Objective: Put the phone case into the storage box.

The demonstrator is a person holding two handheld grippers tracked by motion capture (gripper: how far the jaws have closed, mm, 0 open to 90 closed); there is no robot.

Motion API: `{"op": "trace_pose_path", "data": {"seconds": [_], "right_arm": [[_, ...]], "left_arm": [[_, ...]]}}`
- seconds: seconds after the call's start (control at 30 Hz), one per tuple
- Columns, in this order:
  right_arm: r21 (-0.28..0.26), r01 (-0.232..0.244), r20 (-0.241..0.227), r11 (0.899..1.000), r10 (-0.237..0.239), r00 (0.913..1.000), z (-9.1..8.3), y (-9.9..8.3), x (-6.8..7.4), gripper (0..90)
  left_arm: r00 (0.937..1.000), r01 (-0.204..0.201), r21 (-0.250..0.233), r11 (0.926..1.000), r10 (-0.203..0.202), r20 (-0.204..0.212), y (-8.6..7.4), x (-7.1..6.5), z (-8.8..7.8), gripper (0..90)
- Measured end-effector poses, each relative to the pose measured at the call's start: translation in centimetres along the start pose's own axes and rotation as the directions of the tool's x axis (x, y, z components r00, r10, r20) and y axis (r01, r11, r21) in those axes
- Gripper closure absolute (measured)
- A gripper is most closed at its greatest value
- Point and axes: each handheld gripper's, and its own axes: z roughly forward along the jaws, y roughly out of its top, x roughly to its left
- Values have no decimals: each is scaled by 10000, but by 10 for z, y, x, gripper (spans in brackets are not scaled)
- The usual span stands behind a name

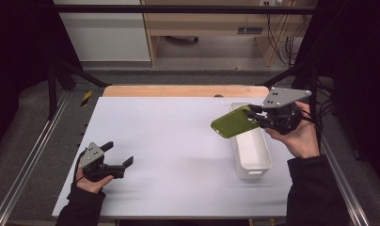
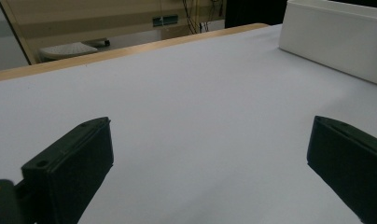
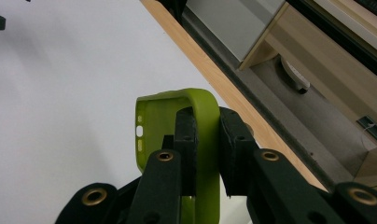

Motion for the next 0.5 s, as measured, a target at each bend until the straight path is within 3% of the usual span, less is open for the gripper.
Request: {"op": "trace_pose_path", "data": {"seconds": [0.5], "right_arm": [[394, 322, 660, 9987, -348, 9972, -1, 1, -16, 790]], "left_arm": [[10000, -62, 16, 10000, 62, 29, -1, -1, 1, 0]]}}
